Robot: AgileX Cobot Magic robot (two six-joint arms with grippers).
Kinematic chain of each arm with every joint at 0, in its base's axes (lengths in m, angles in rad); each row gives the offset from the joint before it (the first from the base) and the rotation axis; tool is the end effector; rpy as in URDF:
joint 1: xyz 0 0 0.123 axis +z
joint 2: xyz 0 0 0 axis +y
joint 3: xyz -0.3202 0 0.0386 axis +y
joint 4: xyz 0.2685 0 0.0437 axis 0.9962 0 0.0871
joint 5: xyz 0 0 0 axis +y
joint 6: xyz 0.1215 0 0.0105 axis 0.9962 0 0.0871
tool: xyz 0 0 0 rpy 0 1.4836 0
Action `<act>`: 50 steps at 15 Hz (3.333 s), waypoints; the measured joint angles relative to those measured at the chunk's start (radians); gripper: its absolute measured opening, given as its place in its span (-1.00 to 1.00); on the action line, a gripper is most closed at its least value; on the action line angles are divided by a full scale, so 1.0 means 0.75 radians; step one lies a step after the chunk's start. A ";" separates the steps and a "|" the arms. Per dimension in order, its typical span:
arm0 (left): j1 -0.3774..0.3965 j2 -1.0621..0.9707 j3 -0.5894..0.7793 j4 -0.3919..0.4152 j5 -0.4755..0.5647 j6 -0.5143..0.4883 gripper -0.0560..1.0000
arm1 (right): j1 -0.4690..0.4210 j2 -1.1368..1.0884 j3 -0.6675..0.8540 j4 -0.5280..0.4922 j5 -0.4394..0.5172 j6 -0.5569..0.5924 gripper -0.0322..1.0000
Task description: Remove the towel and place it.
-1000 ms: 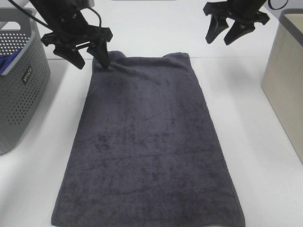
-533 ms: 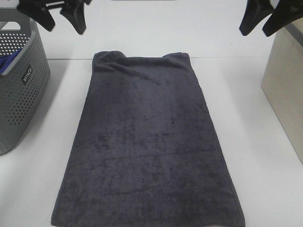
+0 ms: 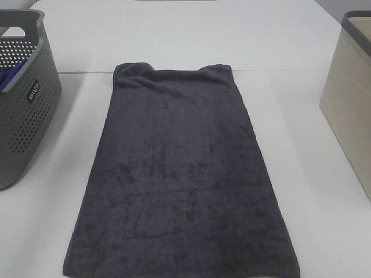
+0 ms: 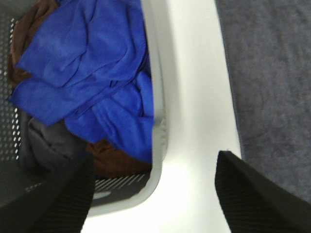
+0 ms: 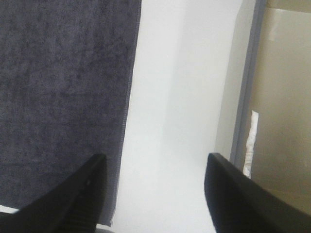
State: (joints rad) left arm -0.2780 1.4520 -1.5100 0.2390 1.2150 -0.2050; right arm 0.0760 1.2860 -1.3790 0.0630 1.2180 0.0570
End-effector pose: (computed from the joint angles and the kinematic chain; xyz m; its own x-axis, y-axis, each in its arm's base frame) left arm 0.3189 -0.0629 0.4009 -0.8525 0.1216 -0.5083 0.0614 0.9891 0.1336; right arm 0.2709 0.0279 0.4047 -0.8641 0.0130 -0.5031 -0.0379 0.9952 0.0907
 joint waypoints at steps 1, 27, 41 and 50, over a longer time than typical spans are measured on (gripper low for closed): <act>0.027 -0.109 0.109 0.000 0.001 -0.019 0.36 | 0.000 -0.072 0.048 0.000 0.001 0.005 0.20; 0.052 -1.941 1.332 -0.052 -0.209 0.013 0.36 | 0.000 -1.721 1.169 -0.059 -0.192 -0.163 0.20; 0.487 -1.941 1.332 -0.141 -0.211 0.036 0.36 | -0.169 -1.721 1.173 -0.059 -0.204 -0.161 0.20; 0.487 -1.941 1.332 -0.141 -0.212 0.036 0.36 | -0.169 -1.721 1.173 -0.059 -0.204 -0.161 0.20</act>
State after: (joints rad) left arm 0.0870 -0.0040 -0.5110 0.1330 1.0560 -0.1780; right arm -0.0510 -0.0050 -0.4990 0.0190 1.0650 -0.0640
